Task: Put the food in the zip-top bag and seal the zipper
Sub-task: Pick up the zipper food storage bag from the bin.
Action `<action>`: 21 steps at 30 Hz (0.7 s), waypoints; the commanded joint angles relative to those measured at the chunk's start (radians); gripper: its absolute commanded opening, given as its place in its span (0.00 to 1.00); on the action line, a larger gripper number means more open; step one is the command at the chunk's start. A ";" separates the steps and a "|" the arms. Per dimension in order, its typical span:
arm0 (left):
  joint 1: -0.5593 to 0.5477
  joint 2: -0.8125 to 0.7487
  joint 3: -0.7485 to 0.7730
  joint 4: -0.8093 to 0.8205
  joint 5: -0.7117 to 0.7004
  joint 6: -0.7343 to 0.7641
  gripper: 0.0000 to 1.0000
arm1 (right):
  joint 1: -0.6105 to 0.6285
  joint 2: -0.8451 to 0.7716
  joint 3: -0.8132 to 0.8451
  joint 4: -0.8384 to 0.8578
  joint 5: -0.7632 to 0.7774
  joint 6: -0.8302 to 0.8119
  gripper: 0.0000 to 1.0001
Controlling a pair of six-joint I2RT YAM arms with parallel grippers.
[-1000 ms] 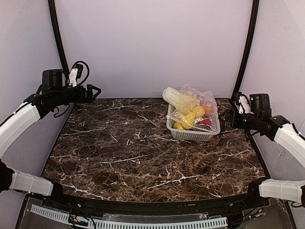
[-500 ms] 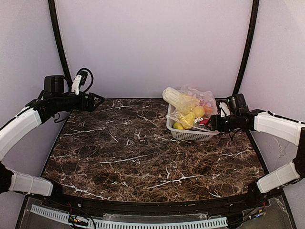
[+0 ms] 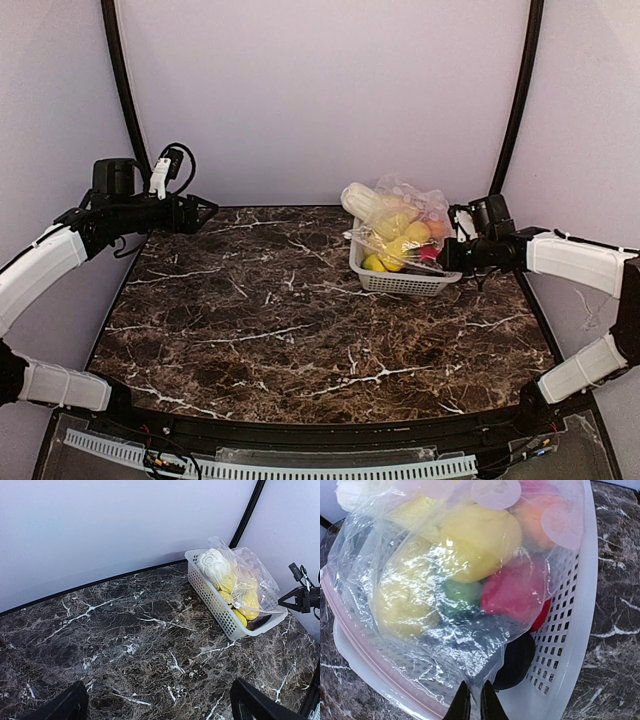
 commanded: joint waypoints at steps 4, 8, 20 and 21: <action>0.001 -0.046 -0.034 0.038 0.017 0.008 1.00 | 0.010 -0.072 0.057 0.032 -0.048 -0.039 0.00; 0.001 -0.074 -0.048 0.061 0.016 0.013 1.00 | 0.011 -0.118 0.090 -0.007 -0.134 -0.071 0.00; 0.002 -0.246 -0.162 0.241 0.027 0.041 1.00 | 0.152 -0.225 0.302 -0.147 -0.675 -0.071 0.00; 0.002 -0.250 -0.163 0.246 0.065 0.044 1.00 | 0.169 -0.230 0.315 -0.138 -0.716 -0.050 0.00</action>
